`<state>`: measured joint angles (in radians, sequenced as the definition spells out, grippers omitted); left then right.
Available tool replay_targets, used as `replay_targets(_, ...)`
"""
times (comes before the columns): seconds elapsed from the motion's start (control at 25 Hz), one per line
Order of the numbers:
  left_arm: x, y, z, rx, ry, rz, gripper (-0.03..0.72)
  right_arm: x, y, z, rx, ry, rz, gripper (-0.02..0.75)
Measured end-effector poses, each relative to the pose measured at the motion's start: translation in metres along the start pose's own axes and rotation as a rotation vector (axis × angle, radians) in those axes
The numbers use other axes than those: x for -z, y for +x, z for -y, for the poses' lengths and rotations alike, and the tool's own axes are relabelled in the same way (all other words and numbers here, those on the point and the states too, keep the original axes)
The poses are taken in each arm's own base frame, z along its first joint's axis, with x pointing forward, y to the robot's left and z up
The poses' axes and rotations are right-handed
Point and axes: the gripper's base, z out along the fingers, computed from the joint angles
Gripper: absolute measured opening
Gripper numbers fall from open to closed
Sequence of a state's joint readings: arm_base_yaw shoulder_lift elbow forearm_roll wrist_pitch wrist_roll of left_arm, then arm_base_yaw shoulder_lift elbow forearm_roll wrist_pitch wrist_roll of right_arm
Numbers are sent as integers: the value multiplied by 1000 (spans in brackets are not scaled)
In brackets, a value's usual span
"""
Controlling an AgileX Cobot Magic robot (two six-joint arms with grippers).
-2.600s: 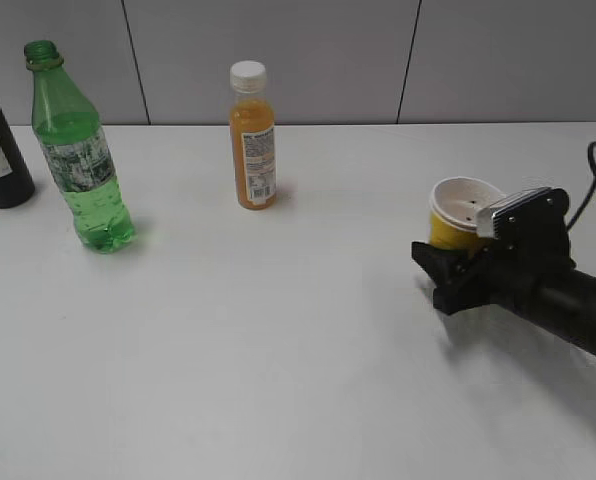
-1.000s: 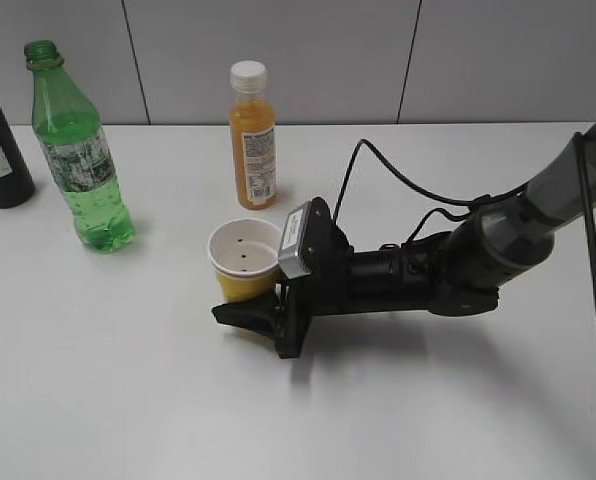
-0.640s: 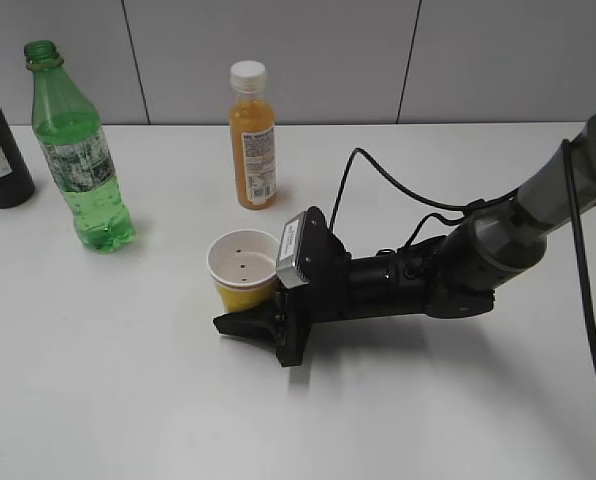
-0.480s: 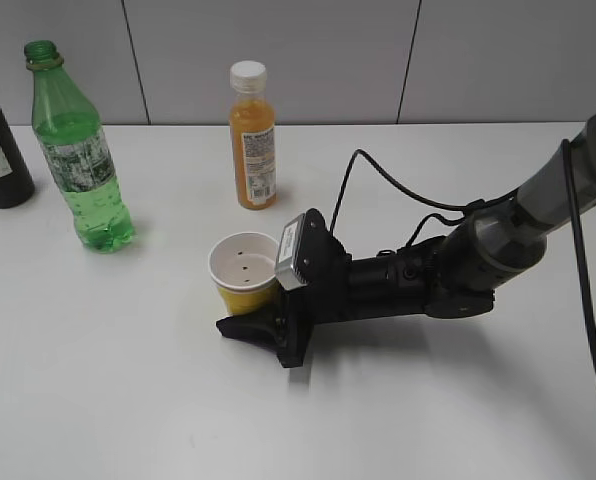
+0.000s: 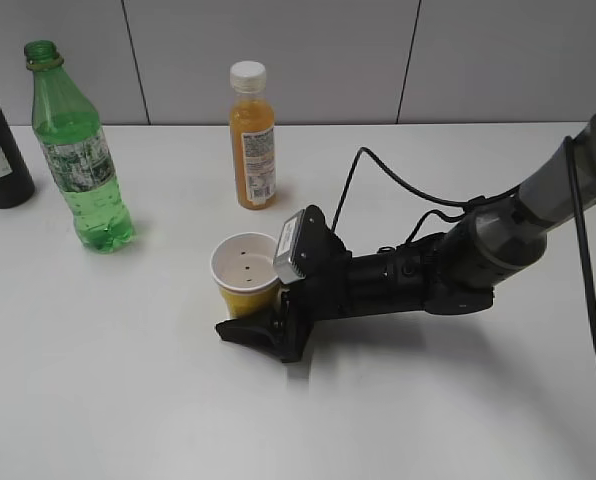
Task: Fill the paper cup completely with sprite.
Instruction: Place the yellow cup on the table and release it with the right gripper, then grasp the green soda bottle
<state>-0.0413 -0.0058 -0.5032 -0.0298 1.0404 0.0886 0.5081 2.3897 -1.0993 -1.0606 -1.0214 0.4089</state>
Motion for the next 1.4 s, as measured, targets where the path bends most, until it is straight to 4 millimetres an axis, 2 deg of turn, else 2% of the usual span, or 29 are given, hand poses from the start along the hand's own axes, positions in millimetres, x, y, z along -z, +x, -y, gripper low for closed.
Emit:
replay_targets(0.32, 0, 0, 0, 0, 0, 0, 228, 8, 1, -1, -15, 9, -9, 671)
replay_targets(0.96, 0, 0, 0, 0, 0, 0, 228, 73, 13, 3, -60, 108, -62, 660)
replay_targets(1.24, 0, 0, 0, 0, 0, 0, 228, 102, -7, 4, -37, 187, -71, 646)
replay_targets(1.4, 0, 0, 0, 0, 0, 0, 228, 126, -27, 15, -4, 294, -85, 641)
